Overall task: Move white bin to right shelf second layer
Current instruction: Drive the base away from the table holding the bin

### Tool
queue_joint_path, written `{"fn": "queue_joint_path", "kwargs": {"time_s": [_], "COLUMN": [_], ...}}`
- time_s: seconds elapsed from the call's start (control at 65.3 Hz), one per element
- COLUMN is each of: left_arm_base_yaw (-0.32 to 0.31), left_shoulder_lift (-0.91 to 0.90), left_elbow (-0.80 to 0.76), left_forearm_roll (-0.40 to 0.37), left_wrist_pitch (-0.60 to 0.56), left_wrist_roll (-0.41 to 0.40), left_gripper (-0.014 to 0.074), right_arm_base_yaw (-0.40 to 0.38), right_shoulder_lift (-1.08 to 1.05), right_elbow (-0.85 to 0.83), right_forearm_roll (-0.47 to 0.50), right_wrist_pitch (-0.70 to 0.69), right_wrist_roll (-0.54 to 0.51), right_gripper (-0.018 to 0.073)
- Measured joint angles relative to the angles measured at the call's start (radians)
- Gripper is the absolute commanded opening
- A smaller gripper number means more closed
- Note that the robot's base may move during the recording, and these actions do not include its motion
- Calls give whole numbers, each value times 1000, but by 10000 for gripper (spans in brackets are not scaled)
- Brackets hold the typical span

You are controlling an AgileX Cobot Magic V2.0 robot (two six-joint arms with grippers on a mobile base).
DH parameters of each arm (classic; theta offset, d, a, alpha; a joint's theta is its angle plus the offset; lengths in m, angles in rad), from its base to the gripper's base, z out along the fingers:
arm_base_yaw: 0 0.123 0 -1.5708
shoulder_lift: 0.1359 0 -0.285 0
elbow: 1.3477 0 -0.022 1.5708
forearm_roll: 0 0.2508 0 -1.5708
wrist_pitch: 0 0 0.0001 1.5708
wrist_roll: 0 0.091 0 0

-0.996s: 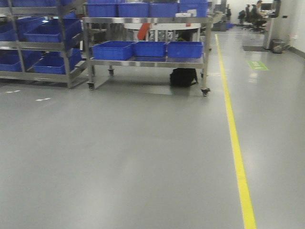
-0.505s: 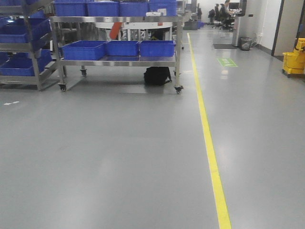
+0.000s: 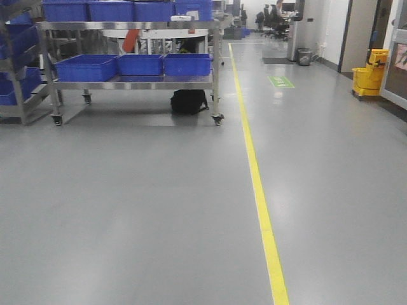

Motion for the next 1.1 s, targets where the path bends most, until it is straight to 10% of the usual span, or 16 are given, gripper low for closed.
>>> {"fn": "queue_joint_path", "kwargs": {"time_s": [1.103], "left_arm_base_yaw": [0], "left_shoulder_lift": [0], "left_elbow": [0], "left_forearm_roll": [0], "left_wrist_pitch": [0], "left_wrist_roll": [0], "left_gripper": [85], "right_arm_base_yaw": [0], "right_shoulder_lift": [0], "right_elbow": [0], "right_forearm_roll": [0], "right_wrist_pitch": [0], "right_wrist_roll": [-1], "right_gripper": [56]}}
